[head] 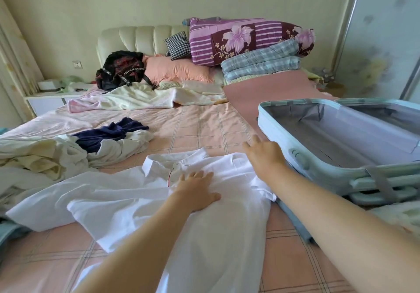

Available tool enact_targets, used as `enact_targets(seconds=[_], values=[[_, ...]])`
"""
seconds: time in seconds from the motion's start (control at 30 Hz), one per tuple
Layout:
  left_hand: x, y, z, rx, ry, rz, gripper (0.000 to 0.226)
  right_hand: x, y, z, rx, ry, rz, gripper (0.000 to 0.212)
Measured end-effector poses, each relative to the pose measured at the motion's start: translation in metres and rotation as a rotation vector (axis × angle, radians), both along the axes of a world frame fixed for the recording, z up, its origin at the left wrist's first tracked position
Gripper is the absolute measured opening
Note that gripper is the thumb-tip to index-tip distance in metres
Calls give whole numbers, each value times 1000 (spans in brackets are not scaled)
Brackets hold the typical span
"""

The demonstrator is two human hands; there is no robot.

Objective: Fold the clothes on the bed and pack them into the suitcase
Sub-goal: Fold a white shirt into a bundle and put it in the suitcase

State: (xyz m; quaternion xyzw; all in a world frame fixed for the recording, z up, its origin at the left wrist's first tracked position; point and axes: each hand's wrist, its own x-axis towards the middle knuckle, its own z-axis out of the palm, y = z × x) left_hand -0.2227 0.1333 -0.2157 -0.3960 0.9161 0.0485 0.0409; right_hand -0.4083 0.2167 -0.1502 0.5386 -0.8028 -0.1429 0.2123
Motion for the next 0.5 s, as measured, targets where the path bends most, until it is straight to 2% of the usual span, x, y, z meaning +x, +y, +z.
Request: enact_targets(seconds=[0.07,0.13,0.2,0.3,0.4,0.43,0.5], values=[[10,6,5,-71,70,-45,73,20,4,-2,-9,18,135,65],[26,13,12,-129,192,-73,63,47,13,-5,-22,-98,311,51],[48,21,20,-167,348,-75,43,78,27,-11,-40,-375,440,36],[92,41,31,-196,489,-64,18,128,53,-18,-23,-806,477,21],[138,63,38,-107,509,-12,18,168,72,-24,-25,-945,520,8],[153,68,37,-81,478,19,18,178,78,-25,-18,-959,528,9],[182,78,36,-20,387,80,12,197,91,-26,-19,-941,558,28]])
